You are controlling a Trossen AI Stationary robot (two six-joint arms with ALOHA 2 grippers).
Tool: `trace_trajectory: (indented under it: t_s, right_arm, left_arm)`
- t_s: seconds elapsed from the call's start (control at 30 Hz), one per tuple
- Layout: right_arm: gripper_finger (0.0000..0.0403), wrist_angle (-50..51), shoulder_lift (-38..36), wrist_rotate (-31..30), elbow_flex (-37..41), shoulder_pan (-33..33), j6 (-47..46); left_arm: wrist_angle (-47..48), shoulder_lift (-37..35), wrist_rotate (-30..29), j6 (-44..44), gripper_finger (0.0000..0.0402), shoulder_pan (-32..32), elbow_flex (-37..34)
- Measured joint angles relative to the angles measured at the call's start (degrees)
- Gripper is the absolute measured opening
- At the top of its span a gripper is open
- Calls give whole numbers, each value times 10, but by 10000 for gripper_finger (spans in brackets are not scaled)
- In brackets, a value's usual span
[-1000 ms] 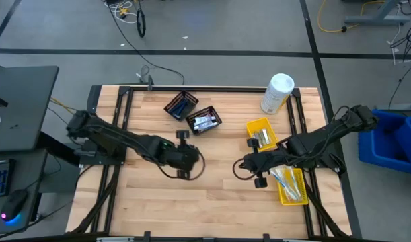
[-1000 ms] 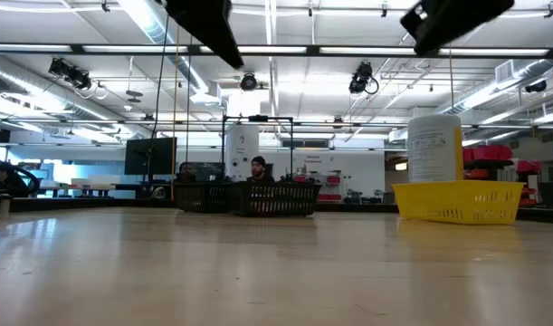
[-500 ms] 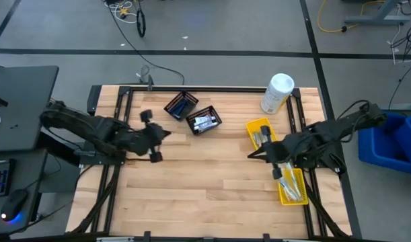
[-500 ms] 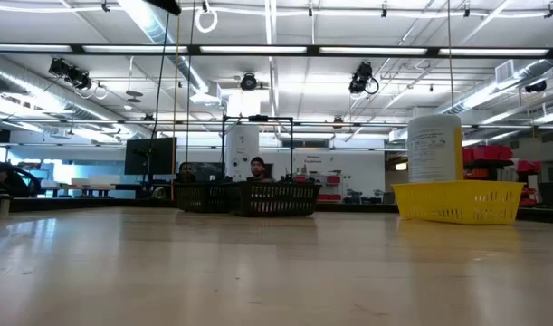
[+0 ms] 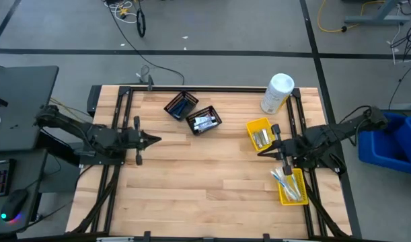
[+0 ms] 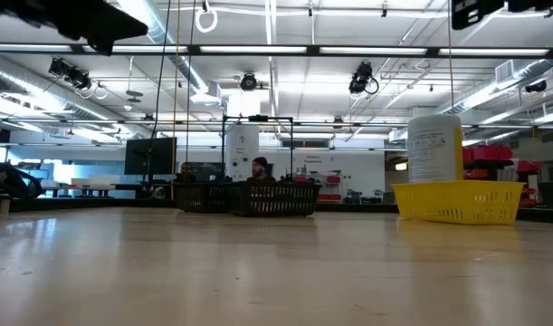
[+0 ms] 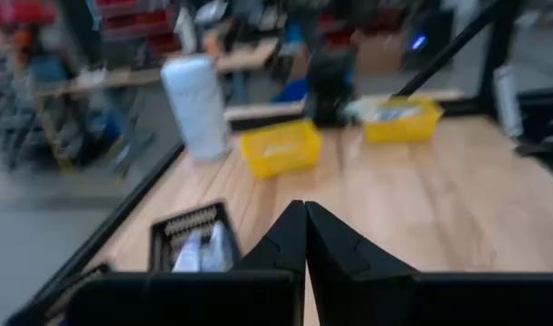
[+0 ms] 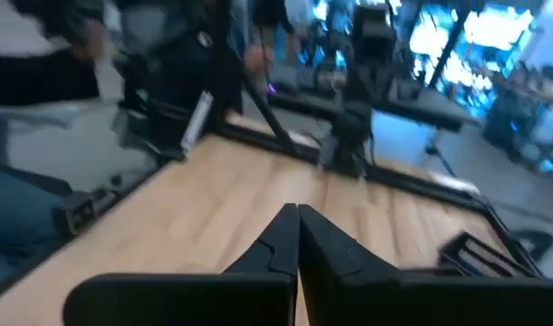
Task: Pick & Place Travel size toiletries
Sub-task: Return to Home Position
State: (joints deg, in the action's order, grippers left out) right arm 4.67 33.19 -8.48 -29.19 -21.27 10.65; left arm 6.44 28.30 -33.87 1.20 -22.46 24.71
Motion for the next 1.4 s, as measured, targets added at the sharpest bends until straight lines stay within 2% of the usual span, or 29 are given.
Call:
trace_trajectory:
  t_s: [0.1,0.23,0.4,0.6,1.03,1.2,1.4]
  right_arm:
    - [6,-24,-54,40,48,10,-4]
    - [6,-21,-112,45,81,17,-30]
    - [6,-18,-169,49,107,19,-20]
    - [5,-6,-226,72,134,19,-11]
    - [5,55,-331,72,162,19,-21]
    - [5,62,-332,72,162,19,-28]
    - [5,71,-332,72,162,19,-29]
  left_arm:
    - [-70,-61,24,25,5,0,-65]
    - [-109,-129,31,31,16,0,-118]
    - [-104,-193,31,43,22,0,-143]
    - [-99,-242,36,84,8,0,-158]
    - [-76,-264,36,57,16,0,-168]
    - [-72,-264,47,47,5,0,-168]
    - [-83,-264,80,40,18,0,-183]
